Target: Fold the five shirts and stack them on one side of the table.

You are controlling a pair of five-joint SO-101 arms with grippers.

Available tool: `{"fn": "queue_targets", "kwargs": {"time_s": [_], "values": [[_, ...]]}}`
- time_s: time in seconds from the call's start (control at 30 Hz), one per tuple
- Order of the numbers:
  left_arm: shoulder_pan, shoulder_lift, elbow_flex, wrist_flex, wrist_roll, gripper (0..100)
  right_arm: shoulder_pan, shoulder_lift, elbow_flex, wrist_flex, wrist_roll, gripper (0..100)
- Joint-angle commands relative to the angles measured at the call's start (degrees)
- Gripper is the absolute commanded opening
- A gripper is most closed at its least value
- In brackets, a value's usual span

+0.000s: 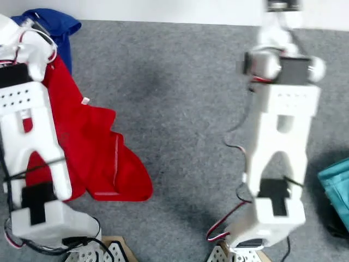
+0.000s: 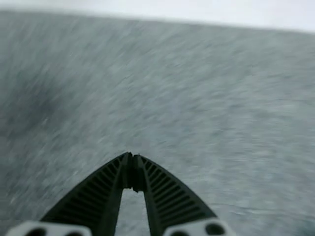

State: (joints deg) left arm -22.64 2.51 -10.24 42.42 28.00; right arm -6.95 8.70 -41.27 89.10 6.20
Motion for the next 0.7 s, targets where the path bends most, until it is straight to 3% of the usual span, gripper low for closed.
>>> {"fn": "queue_targets", "kwargs": {"time_s": [0.0, 0.13, 0.37, 0.67], "values": [[-1.7, 1.3, -0.2, -1.6, -0.7, 1, -5.1, 5.8, -1.0, -0.9, -3.5, 2.0], [-5.6, 2.9, 0.0, -1.5, -0.7, 1, -14.4, 14.1, -1.6, -1.3, -4.5, 11.3], [-13.2, 3.6, 0.4, -1.3, -0.7, 1, -32.7, 16.5, -0.9, -8.4, -4.6, 11.3], [-21.1, 3.6, 5.7, -1.5, -0.8, 1, -40.0, 27.0, 4.4, -22.7, -4.3, 11.2]]}}
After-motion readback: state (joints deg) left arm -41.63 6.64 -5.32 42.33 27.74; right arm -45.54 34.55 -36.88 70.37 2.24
